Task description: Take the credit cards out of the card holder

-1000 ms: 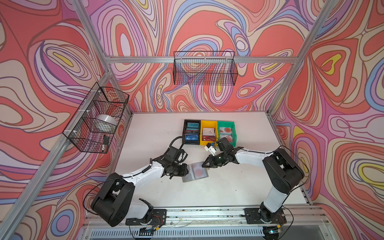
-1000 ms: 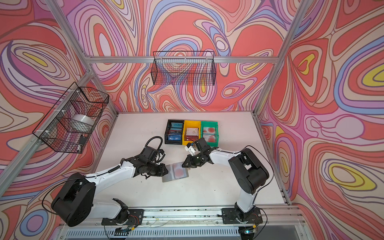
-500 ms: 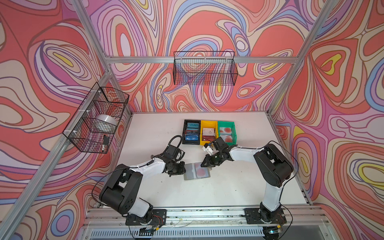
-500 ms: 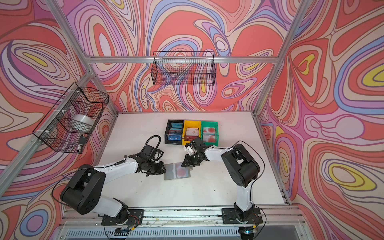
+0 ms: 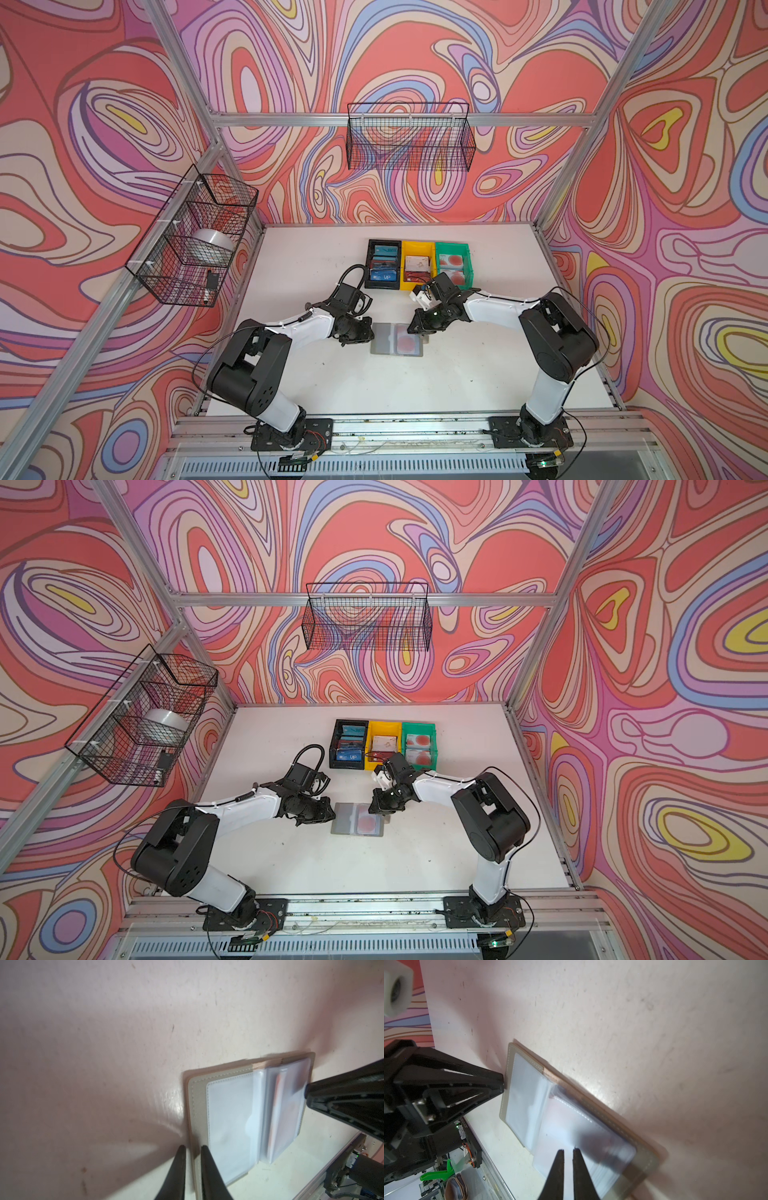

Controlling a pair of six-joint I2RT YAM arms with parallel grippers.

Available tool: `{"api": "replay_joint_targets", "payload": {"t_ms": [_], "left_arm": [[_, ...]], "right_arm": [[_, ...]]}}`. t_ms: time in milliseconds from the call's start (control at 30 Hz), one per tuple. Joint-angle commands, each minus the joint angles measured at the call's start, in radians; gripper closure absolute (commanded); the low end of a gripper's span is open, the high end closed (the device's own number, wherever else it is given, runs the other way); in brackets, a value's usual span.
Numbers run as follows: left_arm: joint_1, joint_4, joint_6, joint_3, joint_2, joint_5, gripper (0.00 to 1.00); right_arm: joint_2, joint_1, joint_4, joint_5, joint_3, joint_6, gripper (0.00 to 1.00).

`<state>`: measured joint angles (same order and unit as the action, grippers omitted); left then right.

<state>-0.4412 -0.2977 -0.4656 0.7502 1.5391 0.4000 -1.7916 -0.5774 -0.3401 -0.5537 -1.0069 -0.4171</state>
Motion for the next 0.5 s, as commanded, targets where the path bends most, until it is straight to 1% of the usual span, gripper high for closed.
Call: {"api": "replay_joint_targets", "payload": {"t_ms": [0,133,267,333,467], "left_arm": [[0.007,-0.073,0.027,-0.008,-0.069,-0.005,0.81],[0.006,-0.037,0.019,-0.02,-0.094,0.023,0.81],[0.007,0.026,-0.015,-0.045,-0.07,0.07,0.81],[0.007,0.084,-0.032,-0.059,-0.054,0.076,0.81],[0.006,0.098,-0.037,-0.067,-0.032,0.074,0.82]], "right_arm": [[0.063,-0.002,-0.044,0.046,0.031,-0.002,0.87],[0.058,-0.002,-0.056,0.046,0.039,0.005,0.87],[0.038,-0.002,-0.049,0.055,0.043,0.003,0.86],[0.033,-0.002,-0.045,0.063,0.052,0.002,0.87],[0.028,-0.003,-0.033,0.062,0.065,-0.002,0.87]]}}
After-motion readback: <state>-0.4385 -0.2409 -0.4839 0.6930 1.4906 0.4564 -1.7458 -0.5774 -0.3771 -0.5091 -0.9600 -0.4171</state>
